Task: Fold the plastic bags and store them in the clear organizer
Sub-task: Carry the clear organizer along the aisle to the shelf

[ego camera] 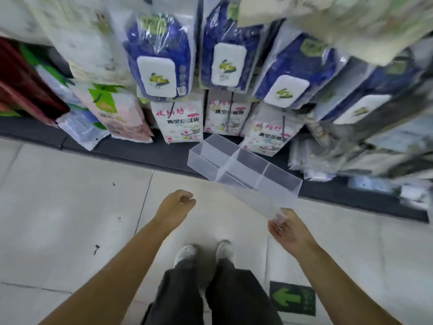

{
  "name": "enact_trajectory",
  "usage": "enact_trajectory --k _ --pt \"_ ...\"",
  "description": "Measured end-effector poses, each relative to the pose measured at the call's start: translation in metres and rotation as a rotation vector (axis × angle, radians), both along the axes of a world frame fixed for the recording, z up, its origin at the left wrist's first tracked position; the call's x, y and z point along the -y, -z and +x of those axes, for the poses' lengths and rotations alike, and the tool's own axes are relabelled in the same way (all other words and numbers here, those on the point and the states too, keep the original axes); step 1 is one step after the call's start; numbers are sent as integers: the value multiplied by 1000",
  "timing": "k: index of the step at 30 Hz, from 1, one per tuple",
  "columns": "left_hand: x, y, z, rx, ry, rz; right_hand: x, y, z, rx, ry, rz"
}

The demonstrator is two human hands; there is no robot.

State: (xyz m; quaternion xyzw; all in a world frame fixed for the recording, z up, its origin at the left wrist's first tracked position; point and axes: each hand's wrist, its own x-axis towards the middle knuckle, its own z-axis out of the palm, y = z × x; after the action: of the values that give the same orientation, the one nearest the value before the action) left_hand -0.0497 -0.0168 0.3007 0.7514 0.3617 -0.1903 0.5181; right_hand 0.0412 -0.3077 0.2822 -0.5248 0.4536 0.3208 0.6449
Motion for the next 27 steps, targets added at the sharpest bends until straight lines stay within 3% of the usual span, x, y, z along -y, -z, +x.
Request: enact_trajectory --k 5,10,14,20,27 --pt "32 -66 -10 17 300 21 66 -100 -74 119 215 -8" --pt "97 -106 16 66 623 8 142 -153 -162 200 498 -88" --pt "174 -124 56 89 910 14 179 -166 -220 242 703 -142" --pt "329 -139 100 109 1270 27 231 -161 -272 91 1060 -201" --pt "498 -153 135 147 1346 -131 341 -162 -236 89 1230 -158"
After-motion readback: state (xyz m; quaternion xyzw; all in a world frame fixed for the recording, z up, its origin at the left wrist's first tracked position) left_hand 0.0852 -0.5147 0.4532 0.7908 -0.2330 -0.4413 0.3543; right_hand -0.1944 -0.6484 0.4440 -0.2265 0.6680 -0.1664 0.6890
